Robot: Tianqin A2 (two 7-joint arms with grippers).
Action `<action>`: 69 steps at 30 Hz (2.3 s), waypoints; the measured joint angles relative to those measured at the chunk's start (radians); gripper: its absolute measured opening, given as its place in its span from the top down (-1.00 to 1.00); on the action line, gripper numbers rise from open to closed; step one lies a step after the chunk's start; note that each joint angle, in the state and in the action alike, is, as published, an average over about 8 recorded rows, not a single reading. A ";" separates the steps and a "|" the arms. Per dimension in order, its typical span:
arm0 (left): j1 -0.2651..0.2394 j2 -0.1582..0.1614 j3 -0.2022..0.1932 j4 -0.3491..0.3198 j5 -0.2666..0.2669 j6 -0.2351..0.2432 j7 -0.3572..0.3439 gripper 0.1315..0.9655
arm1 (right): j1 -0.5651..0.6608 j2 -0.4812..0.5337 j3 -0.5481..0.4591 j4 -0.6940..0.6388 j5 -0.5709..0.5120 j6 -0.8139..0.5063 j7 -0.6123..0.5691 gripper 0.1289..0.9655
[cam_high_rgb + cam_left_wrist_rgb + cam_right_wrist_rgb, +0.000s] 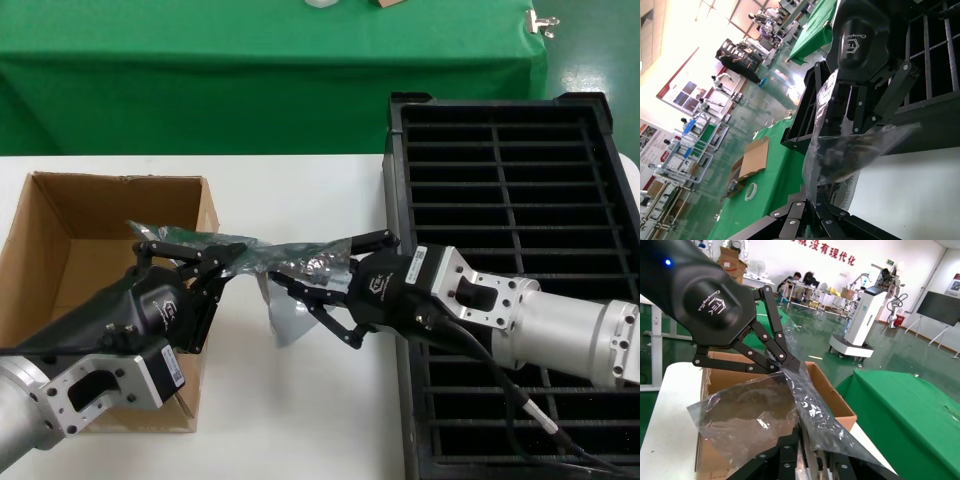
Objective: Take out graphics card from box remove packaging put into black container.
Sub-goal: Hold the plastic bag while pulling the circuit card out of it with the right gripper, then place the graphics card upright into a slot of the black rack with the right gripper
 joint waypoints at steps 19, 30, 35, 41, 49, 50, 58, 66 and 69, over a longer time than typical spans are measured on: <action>0.000 0.000 0.000 0.000 0.000 0.000 0.000 0.98 | -0.036 0.096 0.046 0.176 -0.064 -0.006 0.145 0.86; 0.000 0.000 0.000 0.000 0.000 0.000 0.000 0.98 | -0.058 0.160 0.100 0.285 -0.085 -0.010 0.216 0.86; 0.000 0.000 0.000 0.000 0.000 0.000 0.000 0.98 | -0.066 0.183 0.107 0.312 -0.085 -0.024 0.224 0.86; 0.000 0.000 0.000 0.000 0.000 0.000 0.000 0.98 | -0.088 0.259 0.136 0.367 -0.083 -0.061 0.251 0.86; 0.000 0.000 0.000 0.000 0.000 0.000 0.000 0.98 | -0.150 0.435 0.256 0.476 -0.038 -0.099 0.306 0.86; 0.000 0.000 0.000 0.000 0.000 0.000 0.000 0.98 | -0.156 0.464 0.276 0.489 -0.025 -0.106 0.313 0.86; 0.000 0.000 0.000 0.000 0.000 0.000 0.000 0.98 | -0.091 0.695 0.370 0.536 0.111 -0.264 0.387 0.86; 0.000 0.000 0.000 0.000 0.000 0.000 0.000 0.98 | 0.206 0.679 0.232 0.540 0.052 -0.579 0.557 0.86; 0.000 0.000 0.000 0.000 0.000 0.000 0.000 0.98 | 0.343 0.581 0.123 0.537 -0.034 -0.684 0.642 0.86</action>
